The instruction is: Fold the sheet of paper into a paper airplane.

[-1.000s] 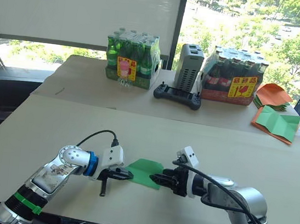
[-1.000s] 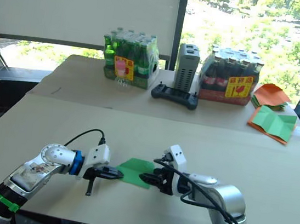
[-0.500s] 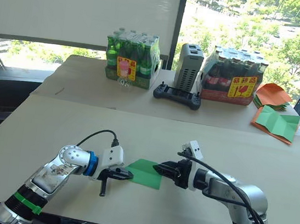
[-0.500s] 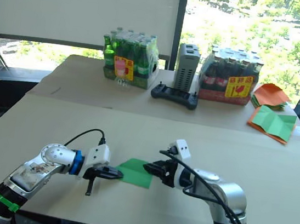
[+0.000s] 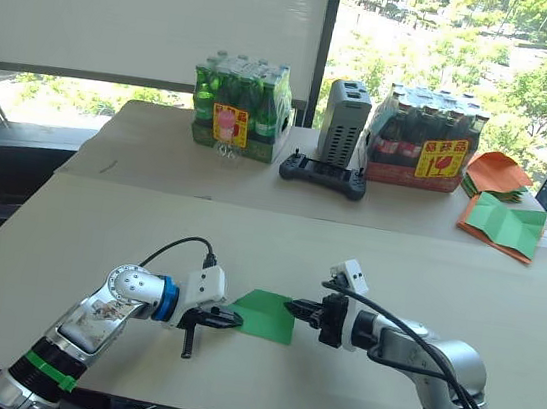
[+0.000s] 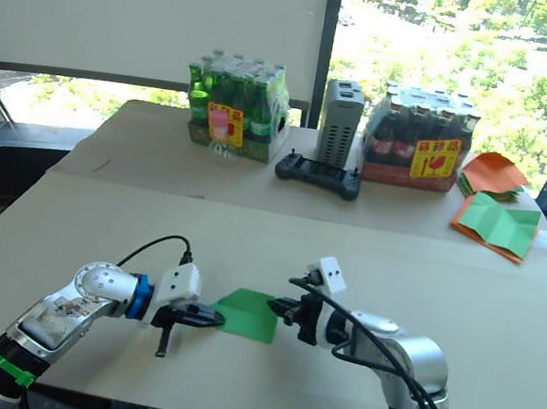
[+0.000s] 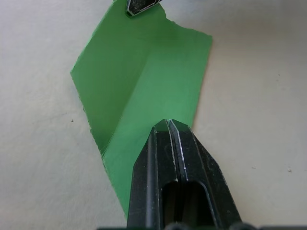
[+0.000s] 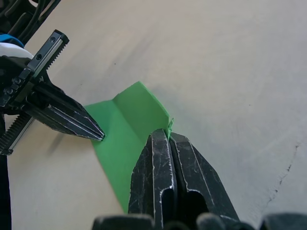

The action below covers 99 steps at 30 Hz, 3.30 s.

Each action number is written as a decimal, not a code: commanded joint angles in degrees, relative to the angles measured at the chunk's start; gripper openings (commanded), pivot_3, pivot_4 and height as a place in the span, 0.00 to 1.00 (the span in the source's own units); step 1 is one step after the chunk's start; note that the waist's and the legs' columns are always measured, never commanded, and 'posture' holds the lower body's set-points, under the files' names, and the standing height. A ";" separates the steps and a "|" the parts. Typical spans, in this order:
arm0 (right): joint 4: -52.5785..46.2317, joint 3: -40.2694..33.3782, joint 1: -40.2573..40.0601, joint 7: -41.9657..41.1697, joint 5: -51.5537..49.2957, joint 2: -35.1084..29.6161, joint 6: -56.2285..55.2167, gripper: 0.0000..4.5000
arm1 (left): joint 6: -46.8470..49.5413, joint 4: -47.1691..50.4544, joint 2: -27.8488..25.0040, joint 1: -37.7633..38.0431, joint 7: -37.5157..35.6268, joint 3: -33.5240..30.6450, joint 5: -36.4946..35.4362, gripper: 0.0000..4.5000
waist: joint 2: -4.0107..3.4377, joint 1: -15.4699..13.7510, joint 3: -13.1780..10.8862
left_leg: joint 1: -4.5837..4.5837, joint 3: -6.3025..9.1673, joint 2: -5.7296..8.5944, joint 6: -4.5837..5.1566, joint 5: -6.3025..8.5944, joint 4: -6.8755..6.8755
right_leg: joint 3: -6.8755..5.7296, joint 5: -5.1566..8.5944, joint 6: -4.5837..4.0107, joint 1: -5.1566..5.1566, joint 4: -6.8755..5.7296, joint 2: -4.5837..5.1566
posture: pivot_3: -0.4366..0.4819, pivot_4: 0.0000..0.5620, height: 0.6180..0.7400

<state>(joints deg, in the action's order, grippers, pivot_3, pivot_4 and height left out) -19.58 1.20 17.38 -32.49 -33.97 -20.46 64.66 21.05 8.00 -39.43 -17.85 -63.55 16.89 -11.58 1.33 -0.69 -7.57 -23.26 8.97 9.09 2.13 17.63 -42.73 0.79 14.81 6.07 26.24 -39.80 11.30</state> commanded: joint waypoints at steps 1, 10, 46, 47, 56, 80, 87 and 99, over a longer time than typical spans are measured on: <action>-4.30 2.53 -1.21 -3.74 1.24 -2.64 -7.64 0.00 | 0.99 -1.80 -0.89 1.16 0.22 1.33 2.21 0.00 | 0.00 0.00 0.00 | 0.00 0.00 0.00 0.00 0.00 0.00 | 0.00 0.00 0.00 0.00 0.00 0.00 | 0.48 0.27 0.47; -4.62 16.25 -7.58 -12.86 19.78 -12.56 -40.43 0.00 | 1.00 -1.80 -1.27 1.19 -0.07 1.16 2.18 0.00 | 0.00 0.01 0.00 | 0.04 -0.04 0.00 0.00 0.00 0.04 | 0.00 0.01 0.03 -0.02 0.05 -0.01 | 0.48 0.27 0.47; 4.58 21.42 -8.97 -17.44 34.91 -14.01 -56.35 0.00 | 9.62 6.55 -4.97 -1.51 -2.71 -8.56 -8.97 0.00 | 0.01 0.07 -0.01 | 0.06 -0.02 -0.04 -0.01 0.00 0.03 | 0.02 0.01 0.02 0.01 -0.01 -0.13 | 0.48 0.27 0.47; 4.59 21.43 -8.93 -17.44 34.91 -13.99 -56.33 0.00 | 10.35 6.86 -4.71 -1.91 -2.66 -9.00 -9.84 0.00 | 0.02 0.05 -0.01 | 0.05 -0.03 -0.03 -0.01 0.00 0.02 | 0.02 0.01 0.02 0.01 -0.01 -0.13 | 0.48 0.27 0.47; 3.37 21.93 -8.38 -17.55 34.68 -13.35 -54.45 0.00 | 7.93 3.02 -0.39 -3.61 -0.83 -3.50 -6.28 0.00 | 0.03 0.15 -0.02 | 0.04 -0.04 -0.05 -0.04 -0.02 0.02 | 0.04 0.01 0.02 0.00 -0.01 -0.14 | 0.48 0.27 0.47; -5.68 16.51 -1.08 -14.32 22.13 -4.57 -33.65 0.65 | -0.08 -5.64 1.96 -4.62 -1.59 2.61 2.20 0.00 | 0.03 0.04 -0.02 | -0.01 -0.01 -0.05 -0.05 -0.02 -0.01 | 0.04 0.01 0.02 0.02 0.00 -0.13 | 0.48 0.27 0.47; -1.33 21.35 0.87 -12.22 26.88 -4.81 -34.32 0.08 | 0.30 -5.10 2.19 -4.40 -1.15 2.38 2.27 0.00 | 0.03 0.04 -0.02 | -0.02 0.01 -0.02 -0.04 -0.02 0.00 | -0.01 0.01 0.02 0.04 0.02 -0.10 | 0.48 0.27 0.47; 2.67 24.71 1.03 -11.27 31.97 -5.39 -33.82 0.00 | 0.54 -4.45 1.96 -3.99 -0.71 2.29 2.22 0.00 | 0.03 0.09 -0.02 | -0.01 0.01 -0.02 -0.06 -0.03 -0.01 | 0.00 0.01 0.02 0.04 -0.01 -0.11 | 0.48 0.27 0.47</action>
<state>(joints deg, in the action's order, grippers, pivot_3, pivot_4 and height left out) -17.10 25.01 18.29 -43.67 -2.88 -25.45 30.96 21.16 3.68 -36.85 -22.69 -64.41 18.71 -10.75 1.35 -0.59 -7.58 -23.26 8.98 9.07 2.07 17.60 -42.74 0.79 14.82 6.08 26.27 -39.81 11.19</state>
